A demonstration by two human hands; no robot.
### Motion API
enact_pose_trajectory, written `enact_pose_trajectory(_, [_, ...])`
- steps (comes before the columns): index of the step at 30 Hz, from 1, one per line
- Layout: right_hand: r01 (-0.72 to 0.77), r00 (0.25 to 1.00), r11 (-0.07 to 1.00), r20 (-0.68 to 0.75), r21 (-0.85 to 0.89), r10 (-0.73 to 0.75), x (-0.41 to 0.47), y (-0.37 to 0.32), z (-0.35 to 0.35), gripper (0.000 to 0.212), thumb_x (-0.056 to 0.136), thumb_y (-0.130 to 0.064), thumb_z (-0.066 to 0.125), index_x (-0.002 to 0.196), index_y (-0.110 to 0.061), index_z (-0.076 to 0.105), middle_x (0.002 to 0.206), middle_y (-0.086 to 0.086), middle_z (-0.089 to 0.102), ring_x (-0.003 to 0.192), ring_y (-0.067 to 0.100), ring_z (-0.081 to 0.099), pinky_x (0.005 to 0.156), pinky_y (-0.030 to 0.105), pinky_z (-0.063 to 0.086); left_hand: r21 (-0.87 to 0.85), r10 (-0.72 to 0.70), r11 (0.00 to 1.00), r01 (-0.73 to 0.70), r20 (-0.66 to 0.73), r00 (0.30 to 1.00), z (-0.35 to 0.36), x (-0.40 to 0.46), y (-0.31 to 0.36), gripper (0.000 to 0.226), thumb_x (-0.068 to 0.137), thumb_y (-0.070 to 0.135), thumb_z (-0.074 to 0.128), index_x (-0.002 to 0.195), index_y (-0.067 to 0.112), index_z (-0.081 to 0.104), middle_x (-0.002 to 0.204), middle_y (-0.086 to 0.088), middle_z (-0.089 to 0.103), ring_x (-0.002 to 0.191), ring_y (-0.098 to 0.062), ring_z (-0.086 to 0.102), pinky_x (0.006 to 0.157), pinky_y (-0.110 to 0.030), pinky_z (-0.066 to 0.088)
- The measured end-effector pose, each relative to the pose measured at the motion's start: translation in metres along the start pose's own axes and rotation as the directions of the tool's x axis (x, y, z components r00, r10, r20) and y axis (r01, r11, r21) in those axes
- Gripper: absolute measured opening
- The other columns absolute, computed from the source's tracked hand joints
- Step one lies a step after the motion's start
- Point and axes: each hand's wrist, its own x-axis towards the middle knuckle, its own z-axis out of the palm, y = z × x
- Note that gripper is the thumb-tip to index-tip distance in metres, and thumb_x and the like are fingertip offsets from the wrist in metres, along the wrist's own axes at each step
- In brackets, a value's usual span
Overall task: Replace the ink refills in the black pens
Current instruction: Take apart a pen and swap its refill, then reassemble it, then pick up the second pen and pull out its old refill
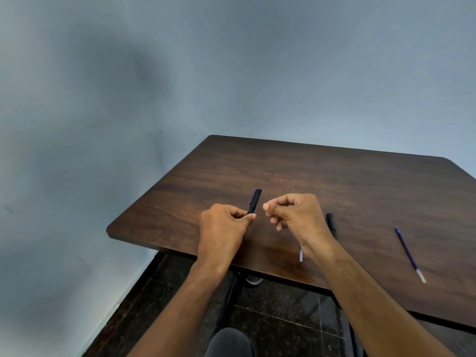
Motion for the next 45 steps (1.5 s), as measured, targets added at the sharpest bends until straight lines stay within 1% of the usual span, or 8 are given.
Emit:
enact_pose_trajectory(5, [0.022, 1.000, 0.996, 0.005, -0.092, -0.021, 0.000, 0.002, 0.013, 0.009, 0.082, -0.011, 0.083, 0.076, -0.008, 0.077, 0.069, 0.017, 0.075, 0.056, 0.023, 0.062, 0.055, 0.034, 0.052, 0.013, -0.097, 0.995, 0.098, -0.062, 0.993, -0.008, 0.002, -0.009, 0.013, 0.075, 0.041, 0.085, 0.071, 0.031, 0.079, 0.058, 0.021, 0.068, 0.062, 0.011, 0.064, 0.055, -0.007, 0.043])
enact_pose_trajectory(10, [0.030, 0.999, 0.992, 0.041, -0.126, -0.025, -0.002, 0.002, 0.021, 0.009, 0.081, -0.011, 0.083, 0.074, -0.009, 0.077, 0.067, 0.017, 0.074, 0.056, 0.025, 0.062, 0.056, 0.036, 0.051, 0.086, -0.155, 0.983, 0.160, -0.056, 0.986, -0.012, 0.011, -0.013, 0.015, 0.077, 0.038, 0.084, 0.075, 0.023, 0.081, 0.066, 0.008, 0.073, 0.063, -0.002, 0.067, 0.066, -0.021, 0.056])
enact_pose_trajectory(15, [0.014, 0.999, 0.990, 0.050, -0.140, -0.007, -0.004, 0.004, 0.026, 0.010, 0.081, -0.010, 0.083, 0.074, -0.009, 0.077, 0.066, 0.016, 0.074, 0.055, 0.024, 0.061, 0.055, 0.034, 0.050, 0.107, -0.164, 0.980, 0.166, -0.035, 0.986, -0.005, 0.014, -0.014, 0.013, 0.078, 0.035, 0.083, 0.074, 0.024, 0.080, 0.065, 0.010, 0.071, 0.064, -0.001, 0.066, 0.057, -0.016, 0.049])
enact_pose_trajectory(23, [-0.008, 0.999, 0.983, 0.040, -0.184, 0.016, -0.004, 0.008, 0.023, 0.009, 0.084, -0.013, 0.082, 0.076, -0.010, 0.077, 0.067, 0.011, 0.075, 0.053, 0.018, 0.061, 0.053, 0.027, 0.050, 0.164, -0.153, 0.974, 0.153, -0.014, 0.988, 0.001, 0.011, -0.012, 0.011, 0.083, 0.034, 0.080, 0.082, 0.023, 0.080, 0.076, 0.007, 0.074, 0.072, -0.005, 0.068, 0.072, -0.026, 0.059])
enact_pose_trajectory(33, [-0.033, 0.999, 0.974, 0.032, -0.225, 0.041, -0.006, 0.008, 0.022, 0.009, 0.084, -0.014, 0.081, 0.077, -0.012, 0.076, 0.068, 0.009, 0.075, 0.051, 0.014, 0.060, 0.050, 0.024, 0.049, 0.227, -0.134, 0.965, 0.132, -0.005, 0.991, 0.003, 0.009, -0.012, 0.020, 0.083, 0.039, 0.079, 0.091, 0.021, 0.080, 0.082, 0.005, 0.075, 0.075, -0.008, 0.068, 0.072, -0.025, 0.058])
enact_pose_trajectory(38, [-0.032, 0.999, 0.980, 0.018, -0.197, 0.036, -0.005, 0.006, 0.014, 0.010, 0.082, -0.011, 0.082, 0.074, -0.010, 0.076, 0.067, 0.013, 0.075, 0.053, 0.019, 0.061, 0.051, 0.029, 0.050, 0.214, -0.134, 0.968, 0.135, -0.021, 0.991, 0.001, 0.008, -0.012, 0.024, 0.081, 0.044, 0.080, 0.091, 0.021, 0.080, 0.080, 0.006, 0.075, 0.069, -0.003, 0.065, 0.063, -0.017, 0.049])
enact_pose_trajectory(43, [-0.037, 0.999, 0.977, -0.007, -0.208, 0.036, -0.003, 0.002, -0.001, 0.012, 0.082, -0.011, 0.082, 0.072, -0.011, 0.076, 0.061, 0.004, 0.074, 0.052, 0.010, 0.063, 0.047, 0.025, 0.048, 0.200, 0.009, 0.980, 0.005, -0.070, 0.997, 0.000, 0.003, -0.006, 0.016, 0.089, 0.034, 0.074, 0.095, 0.021, 0.080, 0.081, 0.008, 0.075, 0.072, -0.004, 0.066, 0.079, -0.030, 0.059])
enact_pose_trajectory(45, [-0.034, 0.999, 0.978, -0.026, -0.205, 0.029, -0.003, 0.001, -0.009, 0.014, 0.082, -0.010, 0.082, 0.070, -0.011, 0.075, 0.059, 0.004, 0.072, 0.049, 0.010, 0.060, 0.046, 0.025, 0.046, 0.170, 0.082, 0.983, -0.069, -0.070, 0.994, 0.004, -0.001, 0.000, 0.012, 0.089, 0.031, 0.074, 0.095, 0.023, 0.080, 0.083, 0.010, 0.075, 0.073, 0.000, 0.065, 0.079, -0.025, 0.057])
